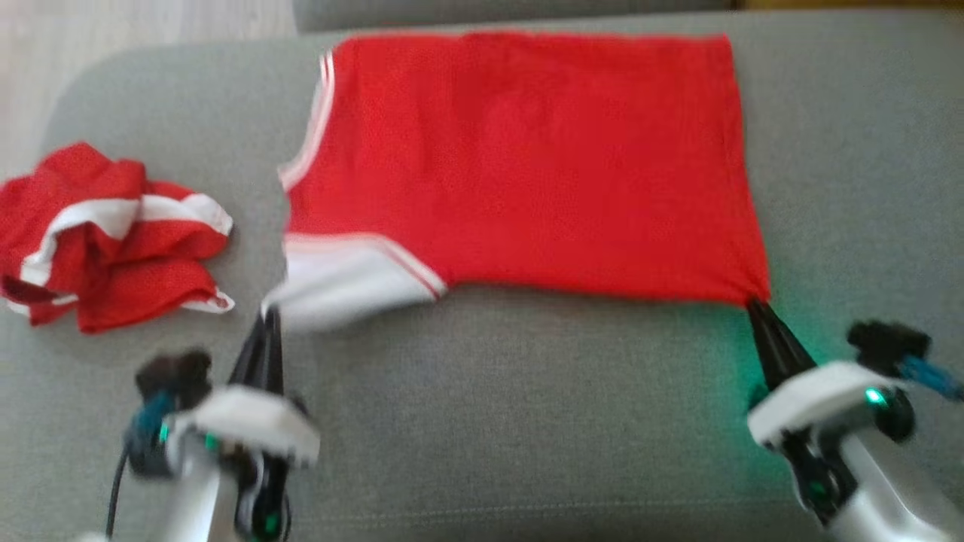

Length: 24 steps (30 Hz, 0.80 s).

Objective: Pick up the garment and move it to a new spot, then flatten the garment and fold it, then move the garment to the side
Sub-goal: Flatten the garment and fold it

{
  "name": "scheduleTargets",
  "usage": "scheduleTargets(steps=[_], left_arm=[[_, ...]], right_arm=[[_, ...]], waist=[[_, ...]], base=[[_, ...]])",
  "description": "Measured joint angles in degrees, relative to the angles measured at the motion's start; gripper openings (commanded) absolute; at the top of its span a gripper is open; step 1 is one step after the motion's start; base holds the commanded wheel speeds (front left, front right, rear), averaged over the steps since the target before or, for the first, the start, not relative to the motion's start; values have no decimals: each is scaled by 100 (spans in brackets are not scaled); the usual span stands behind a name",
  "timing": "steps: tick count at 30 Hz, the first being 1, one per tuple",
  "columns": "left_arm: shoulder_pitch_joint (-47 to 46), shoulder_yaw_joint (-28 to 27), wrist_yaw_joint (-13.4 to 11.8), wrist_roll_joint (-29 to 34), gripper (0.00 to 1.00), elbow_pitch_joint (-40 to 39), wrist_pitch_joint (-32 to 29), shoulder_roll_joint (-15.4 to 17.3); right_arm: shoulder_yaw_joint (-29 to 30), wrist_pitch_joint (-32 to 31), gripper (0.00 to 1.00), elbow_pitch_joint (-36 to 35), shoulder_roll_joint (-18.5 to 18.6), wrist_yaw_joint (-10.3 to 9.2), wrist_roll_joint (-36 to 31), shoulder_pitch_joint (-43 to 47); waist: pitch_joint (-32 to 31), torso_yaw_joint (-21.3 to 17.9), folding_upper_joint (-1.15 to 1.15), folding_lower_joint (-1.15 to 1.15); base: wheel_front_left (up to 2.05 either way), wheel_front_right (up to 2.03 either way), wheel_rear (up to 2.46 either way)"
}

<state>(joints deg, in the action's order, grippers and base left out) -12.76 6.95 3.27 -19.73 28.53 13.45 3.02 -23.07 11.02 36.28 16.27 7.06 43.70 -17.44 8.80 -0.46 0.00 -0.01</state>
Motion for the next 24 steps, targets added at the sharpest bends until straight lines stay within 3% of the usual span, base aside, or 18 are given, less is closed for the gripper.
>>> scheduleTargets(steps=[9, 16, 24], left_arm=[[2280, 59, -537, -59, 0, -2795, -1437, 178], [3278, 210, -848, -54, 0, -4279, -2331, 321], [2802, 229, -813, -114, 0, -4314, -2837, 494]], right_arm=[[1291, -1329, 0, -1595, 27, 0, -767, 1756], [2392, -3011, 0, -3192, -655, 0, -1622, 3167], [2778, -4402, 0, -3810, -1009, 0, -1957, 3231]], waist=[[-571, 83, 0, 0], [-777, 165, 0, 0], [-640, 61, 0, 0]], base=[[0, 0, 0], [0, 0, 0], [0, 0, 0]])
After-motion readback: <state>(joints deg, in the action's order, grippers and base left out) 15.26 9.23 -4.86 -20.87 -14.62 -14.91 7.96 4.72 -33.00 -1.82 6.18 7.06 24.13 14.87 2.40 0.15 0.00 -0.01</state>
